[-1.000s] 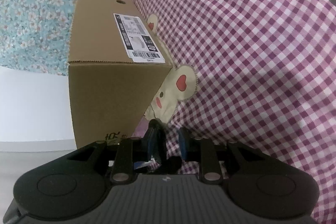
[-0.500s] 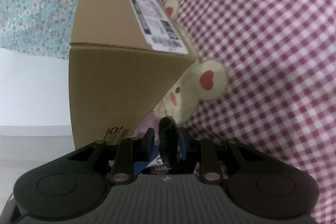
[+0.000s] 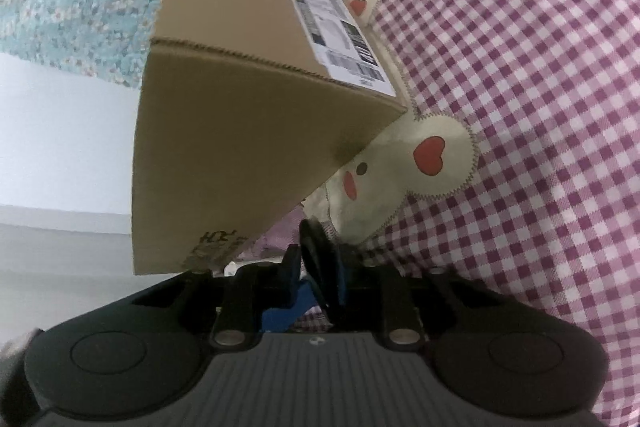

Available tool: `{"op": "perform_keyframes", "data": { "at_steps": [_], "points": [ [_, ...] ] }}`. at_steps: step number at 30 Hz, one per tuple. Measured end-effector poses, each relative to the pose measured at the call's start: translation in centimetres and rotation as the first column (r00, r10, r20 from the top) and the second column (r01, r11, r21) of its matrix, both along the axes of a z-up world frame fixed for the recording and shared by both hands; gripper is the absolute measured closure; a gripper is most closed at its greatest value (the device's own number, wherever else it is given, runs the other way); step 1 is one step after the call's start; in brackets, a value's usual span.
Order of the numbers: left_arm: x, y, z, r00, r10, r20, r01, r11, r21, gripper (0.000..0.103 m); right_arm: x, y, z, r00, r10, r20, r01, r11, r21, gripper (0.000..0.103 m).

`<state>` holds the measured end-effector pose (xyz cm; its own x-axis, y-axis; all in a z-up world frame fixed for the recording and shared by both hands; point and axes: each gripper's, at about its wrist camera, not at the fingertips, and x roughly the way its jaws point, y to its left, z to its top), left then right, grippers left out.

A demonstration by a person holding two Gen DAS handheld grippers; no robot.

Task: Organize rigid objects
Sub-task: 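Return the right tool to the table and grasp the black oval case, then carry the black oval case into the box and open the right tool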

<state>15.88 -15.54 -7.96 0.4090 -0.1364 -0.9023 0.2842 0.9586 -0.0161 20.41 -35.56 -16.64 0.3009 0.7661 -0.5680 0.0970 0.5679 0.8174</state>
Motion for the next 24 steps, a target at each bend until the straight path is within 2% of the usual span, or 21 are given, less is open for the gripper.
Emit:
{"op": "perform_keyframes", "data": {
  "at_steps": [5, 10, 14, 19, 20, 22, 24],
  "points": [
    [-0.8, 0.5, 0.9, 1.0, 0.001, 0.008, 0.0, 0.999, -0.033, 0.066, -1.0, 0.5, 1.3, 1.0, -0.014, 0.023, 0.014, 1.0, -0.018, 0.086],
    [-2.7, 1.4, 3.1, 1.0, -0.011, 0.027, 0.014, 0.995, -0.095, 0.066, -2.7, 0.9, 4.2, 0.997, -0.026, 0.074, 0.03, 0.998, -0.048, 0.086],
    [-4.3, 2.5, 5.6, 0.998, -0.002, 0.061, 0.012, 0.986, -0.169, 0.066, -4.4, 1.7, 8.0, 0.989, -0.022, 0.148, 0.034, 0.996, -0.082, 0.087],
    [-5.3, 5.0, 9.8, 0.99, 0.042, 0.137, -0.005, 0.965, -0.264, 0.066, -5.8, 3.8, 13.8, 0.964, 0.011, 0.266, 0.019, 0.994, -0.111, 0.087],
    [-5.0, 5.5, 10.5, 0.987, 0.056, 0.151, -0.011, 0.96, -0.279, 0.066, -5.6, 4.7, 15.1, 0.956, 0.023, 0.291, 0.009, 0.994, -0.109, 0.088],
    [-4.6, 7.1, 12.0, 0.982, 0.082, 0.172, -0.025, 0.95, -0.311, 0.066, -4.8, 6.3, 17.3, 0.943, 0.048, 0.329, -0.018, 0.995, -0.095, 0.097],
    [-3.6, 8.9, 13.3, 0.974, 0.119, 0.192, -0.049, 0.941, -0.336, 0.066, -3.2, 8.2, 19.1, 0.931, 0.077, 0.358, -0.048, 0.995, -0.09, 0.098]
  ]
}}
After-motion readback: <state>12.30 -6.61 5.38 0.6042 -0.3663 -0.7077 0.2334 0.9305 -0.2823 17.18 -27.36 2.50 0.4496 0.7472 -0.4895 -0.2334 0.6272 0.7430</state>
